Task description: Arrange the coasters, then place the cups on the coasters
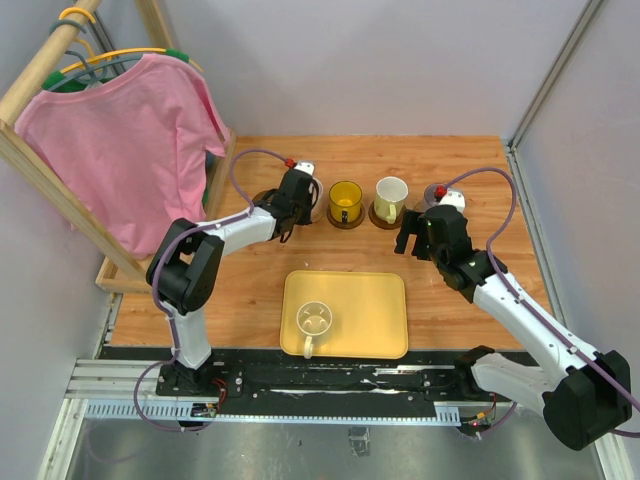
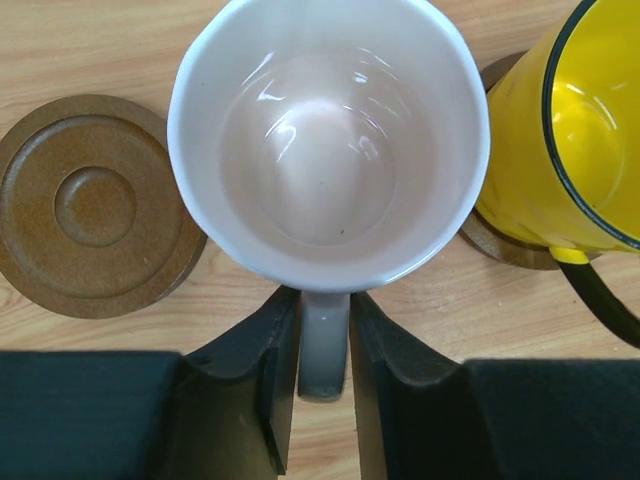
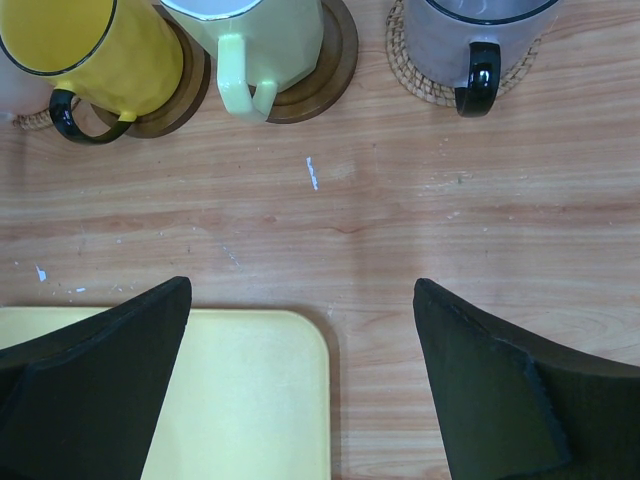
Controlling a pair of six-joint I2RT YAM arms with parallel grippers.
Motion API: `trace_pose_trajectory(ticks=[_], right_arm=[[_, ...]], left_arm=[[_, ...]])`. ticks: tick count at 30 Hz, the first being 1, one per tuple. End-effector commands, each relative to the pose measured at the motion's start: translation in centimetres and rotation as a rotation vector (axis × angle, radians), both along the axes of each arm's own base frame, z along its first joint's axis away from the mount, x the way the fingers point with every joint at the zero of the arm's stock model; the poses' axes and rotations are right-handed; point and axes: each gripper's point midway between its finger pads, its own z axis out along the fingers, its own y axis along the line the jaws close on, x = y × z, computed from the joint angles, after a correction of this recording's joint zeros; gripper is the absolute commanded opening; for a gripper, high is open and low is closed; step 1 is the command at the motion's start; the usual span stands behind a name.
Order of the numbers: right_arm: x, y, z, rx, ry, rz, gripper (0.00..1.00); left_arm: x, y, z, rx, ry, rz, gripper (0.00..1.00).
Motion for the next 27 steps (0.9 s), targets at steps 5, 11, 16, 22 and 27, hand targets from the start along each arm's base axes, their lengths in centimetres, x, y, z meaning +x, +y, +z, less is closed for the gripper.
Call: trace_pose_trajectory(ticks=[5,11,16,22,27], right_arm=[[0.3,-0.7,0.2,0.023,-0.006,-0.029,0.94],[0.3,-0.6,0.2,0.026,-0.005,-0.025,0.94],[0.3,-0.6,0.5,0.029,-0.012,-0.024,0.94],[0.2,-0.7,0.6,0.03,-0.013,-0.027,0.94],[0.0,-0.9,0.6,0.024,-0.012,-0.03,0.94]], left_arm=[[1.5,-0.3,2.6,-0.042,-0.075,0.022,0.45],[1.1,0.0,3.0,-0.045,-0.075,0.031,0.5],[0.2,0.6,3.7,-0.047,-0.072,0.048,0.65],[-1.7,1.8,5.7,-0.067,-0.082,0.068,0.78],[-5.3,2.7,6.8,-0.106,-0.054,0.045,0.88]])
